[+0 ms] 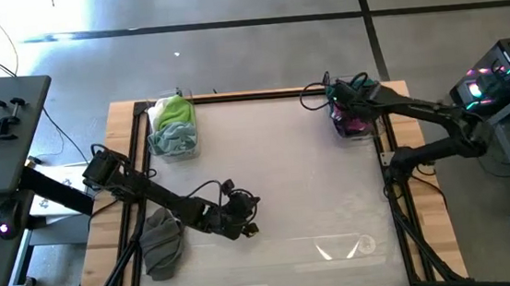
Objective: Sort towels by color in basket
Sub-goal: Put the pink towel into the right transparent bin
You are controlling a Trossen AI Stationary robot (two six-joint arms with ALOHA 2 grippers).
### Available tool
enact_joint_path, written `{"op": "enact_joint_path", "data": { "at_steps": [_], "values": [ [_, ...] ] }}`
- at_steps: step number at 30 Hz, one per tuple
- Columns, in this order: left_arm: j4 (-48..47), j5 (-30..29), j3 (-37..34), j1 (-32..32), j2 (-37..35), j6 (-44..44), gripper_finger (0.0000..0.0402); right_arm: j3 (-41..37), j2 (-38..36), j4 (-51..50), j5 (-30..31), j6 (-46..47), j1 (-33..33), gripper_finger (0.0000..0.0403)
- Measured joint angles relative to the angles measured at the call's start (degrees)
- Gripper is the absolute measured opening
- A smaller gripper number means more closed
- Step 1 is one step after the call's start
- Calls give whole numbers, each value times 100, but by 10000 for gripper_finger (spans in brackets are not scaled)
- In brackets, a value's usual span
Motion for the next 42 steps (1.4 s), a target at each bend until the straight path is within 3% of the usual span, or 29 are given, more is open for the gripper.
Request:
{"op": "enact_joint_path", "data": {
  "at_steps": [6,10,22,27,32,36,42],
  "values": [
    [0,0,0,0,0,-6,0,-7,156,88,-776,-351,-324,171],
    [0,0,0,1,0,-19,0,250,-77,-226,-870,-313,-421,212],
    [3,0,0,0,0,-69,0,1793,-404,-2434,-1189,749,-419,218],
    [9,-2,0,0,0,-71,0,1755,-405,-2451,-1036,750,-419,179],
    [13,-2,0,1,0,-71,0,1075,-400,-1549,-1195,386,-501,90],
    [17,-2,0,2,0,-71,0,242,-337,-397,-1730,84,-738,17],
    [37,-2,0,1,0,-70,0,-824,-100,1247,-2616,-8,-1098,15]
  ]
}}
